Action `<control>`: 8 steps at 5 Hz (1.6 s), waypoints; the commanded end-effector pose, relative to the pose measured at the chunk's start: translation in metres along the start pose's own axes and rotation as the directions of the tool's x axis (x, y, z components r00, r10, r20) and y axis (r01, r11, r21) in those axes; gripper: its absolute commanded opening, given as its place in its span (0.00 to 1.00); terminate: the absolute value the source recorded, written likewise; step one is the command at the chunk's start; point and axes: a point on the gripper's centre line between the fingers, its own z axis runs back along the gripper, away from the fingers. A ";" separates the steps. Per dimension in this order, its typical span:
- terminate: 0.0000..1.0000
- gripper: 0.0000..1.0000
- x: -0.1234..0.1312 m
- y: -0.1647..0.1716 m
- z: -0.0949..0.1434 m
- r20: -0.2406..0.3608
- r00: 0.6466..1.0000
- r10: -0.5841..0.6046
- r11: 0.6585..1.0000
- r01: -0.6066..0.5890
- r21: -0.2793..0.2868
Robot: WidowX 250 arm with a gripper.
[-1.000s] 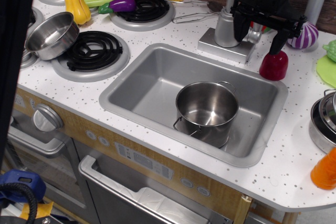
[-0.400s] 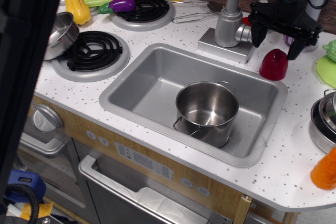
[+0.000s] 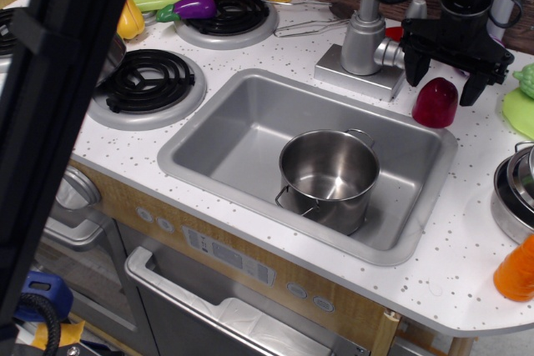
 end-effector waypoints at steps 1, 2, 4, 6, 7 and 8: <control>0.00 1.00 0.019 0.001 0.008 0.088 0.996 0.020 0.999 -0.018 -0.027; 0.00 1.00 0.016 0.001 0.002 0.098 0.994 0.046 0.998 -0.042 -0.042; 0.00 0.00 0.010 0.004 0.001 0.110 0.992 0.066 0.997 -0.061 -0.049; 0.00 0.00 0.011 -0.003 0.060 0.009 0.999 0.050 0.996 -0.050 0.070; 0.00 0.00 0.008 0.001 0.092 -0.041 0.999 0.032 0.992 -0.027 0.122; 0.00 0.00 -0.005 0.012 0.115 -0.088 0.996 0.015 0.989 -0.001 0.148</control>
